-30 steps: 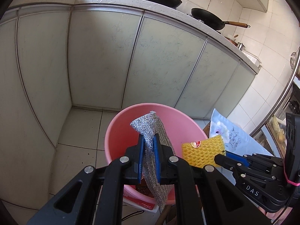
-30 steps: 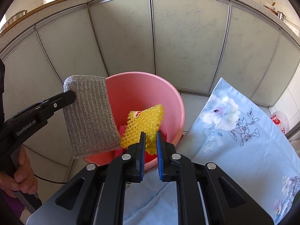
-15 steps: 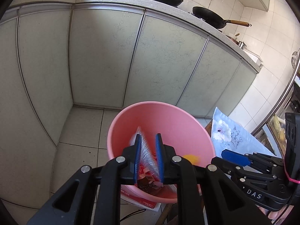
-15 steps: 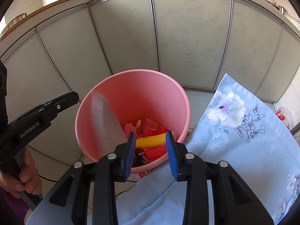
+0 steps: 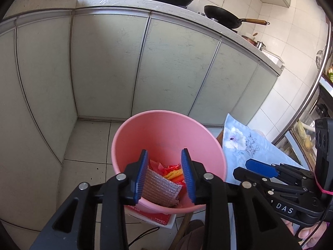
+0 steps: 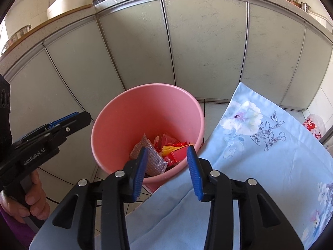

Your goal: Collect trash

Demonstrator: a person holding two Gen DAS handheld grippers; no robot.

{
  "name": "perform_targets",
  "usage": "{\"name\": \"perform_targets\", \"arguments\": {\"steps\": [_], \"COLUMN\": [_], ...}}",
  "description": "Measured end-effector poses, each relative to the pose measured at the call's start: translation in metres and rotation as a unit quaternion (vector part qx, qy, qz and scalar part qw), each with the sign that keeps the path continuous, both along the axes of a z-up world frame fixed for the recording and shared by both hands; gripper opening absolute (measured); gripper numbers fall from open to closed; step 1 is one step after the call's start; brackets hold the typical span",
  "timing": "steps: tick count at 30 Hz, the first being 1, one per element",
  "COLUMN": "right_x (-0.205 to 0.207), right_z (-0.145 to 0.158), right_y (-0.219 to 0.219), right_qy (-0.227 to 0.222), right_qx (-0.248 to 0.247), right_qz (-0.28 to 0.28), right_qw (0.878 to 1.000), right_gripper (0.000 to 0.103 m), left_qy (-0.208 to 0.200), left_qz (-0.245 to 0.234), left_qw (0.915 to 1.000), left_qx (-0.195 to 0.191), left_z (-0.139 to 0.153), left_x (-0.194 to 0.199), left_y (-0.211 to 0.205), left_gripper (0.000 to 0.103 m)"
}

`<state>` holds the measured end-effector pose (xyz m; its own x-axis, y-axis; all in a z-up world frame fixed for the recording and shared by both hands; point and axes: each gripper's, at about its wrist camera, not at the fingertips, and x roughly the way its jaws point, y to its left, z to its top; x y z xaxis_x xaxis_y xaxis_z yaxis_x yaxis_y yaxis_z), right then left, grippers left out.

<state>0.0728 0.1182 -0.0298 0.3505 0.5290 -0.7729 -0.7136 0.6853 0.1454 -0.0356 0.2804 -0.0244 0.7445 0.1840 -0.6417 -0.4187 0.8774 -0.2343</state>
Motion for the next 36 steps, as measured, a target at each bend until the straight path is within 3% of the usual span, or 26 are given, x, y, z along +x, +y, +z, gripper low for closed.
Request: {"name": "perform_targets", "arguments": {"steps": [10,15,36], "right_x": [-0.022,-0.035,-0.076], "right_z": [0.014,0.021,0.027], "right_y": [-0.023,-0.037,-0.080], "right_qy": [-0.022,-0.029,-0.064], "right_qx": [0.017,0.032,0.041], "right_qz": [-0.006,-0.014,-0.042], "right_qw": [1.000,0.999,0.996], "right_gripper": [0.048,0.058,0.064], "left_qy": [-0.004,-0.004,0.001], "left_qz": [-0.003,-0.005,-0.005], "left_qw": [0.9999,0.9998,0.9991], "left_qx": [0.011,0.016,0.042], "left_z": [0.018,0.024,0.032], "left_x": [-0.015,-0.023,-0.054], "left_y": [-0.026,-0.040,-0.088], "left_gripper": [0.050,0.055,0.057]}}
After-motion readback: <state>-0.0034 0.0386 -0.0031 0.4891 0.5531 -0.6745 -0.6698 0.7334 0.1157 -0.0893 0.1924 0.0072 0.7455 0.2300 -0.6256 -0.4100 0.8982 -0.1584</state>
